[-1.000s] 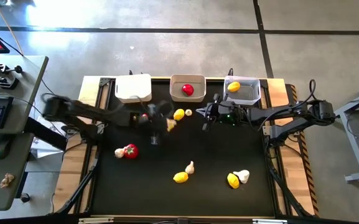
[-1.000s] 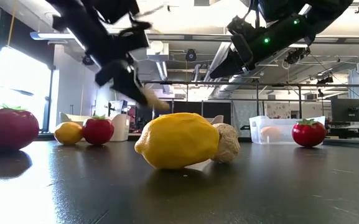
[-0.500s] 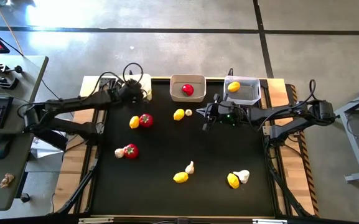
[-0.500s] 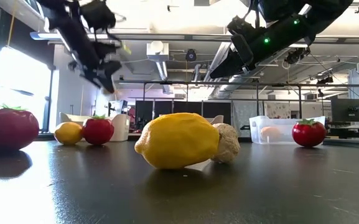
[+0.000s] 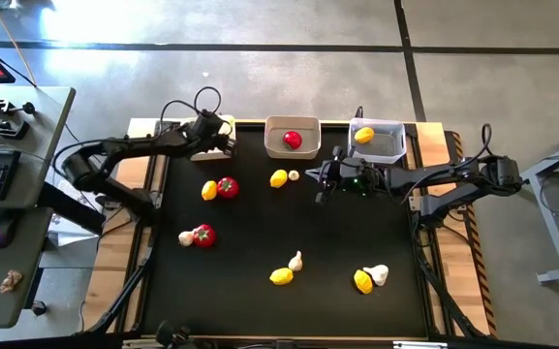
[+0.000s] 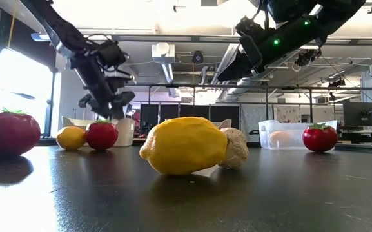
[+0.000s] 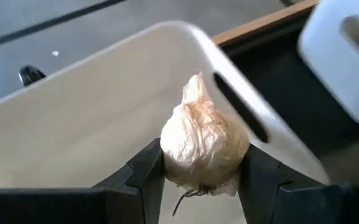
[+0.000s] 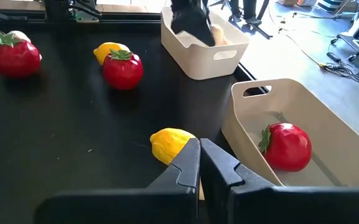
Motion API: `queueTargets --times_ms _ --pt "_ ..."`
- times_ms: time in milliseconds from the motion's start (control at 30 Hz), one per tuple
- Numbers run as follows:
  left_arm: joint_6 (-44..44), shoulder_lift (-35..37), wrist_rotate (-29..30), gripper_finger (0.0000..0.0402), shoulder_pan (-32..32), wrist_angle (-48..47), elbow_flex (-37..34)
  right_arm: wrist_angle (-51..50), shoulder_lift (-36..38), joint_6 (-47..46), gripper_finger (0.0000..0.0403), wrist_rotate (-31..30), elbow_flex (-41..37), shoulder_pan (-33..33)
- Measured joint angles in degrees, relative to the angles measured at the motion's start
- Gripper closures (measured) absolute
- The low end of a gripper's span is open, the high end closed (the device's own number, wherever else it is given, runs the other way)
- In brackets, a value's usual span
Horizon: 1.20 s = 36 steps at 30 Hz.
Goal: Sort produce into baskets
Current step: Put the middle garlic into the white bin, then put the top right tomato into the gray bin
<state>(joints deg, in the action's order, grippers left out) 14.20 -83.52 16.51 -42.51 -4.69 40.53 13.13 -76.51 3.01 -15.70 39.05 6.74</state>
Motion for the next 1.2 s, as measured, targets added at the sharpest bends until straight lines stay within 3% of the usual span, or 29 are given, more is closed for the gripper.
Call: queueTargets --times_ms 433,833,1200 --pt "2.80 -4.77 -2.43 0.0240 -1.20 4.79 -0.02 -0.11 0.00 -0.09 0.0403 0.02 0.00 0.00" --pt "0.63 -4.68 0.23 0.0161 -1.37 4.17 -0.02 0.68 0.00 -0.02 0.0403 0.02 0.00 0.00" --pt "-2.86 -1.28 -1.40 0.0160 -1.07 4.03 -0.02 1.25 0.00 -0.17 0.0403 0.01 0.00 0.00"
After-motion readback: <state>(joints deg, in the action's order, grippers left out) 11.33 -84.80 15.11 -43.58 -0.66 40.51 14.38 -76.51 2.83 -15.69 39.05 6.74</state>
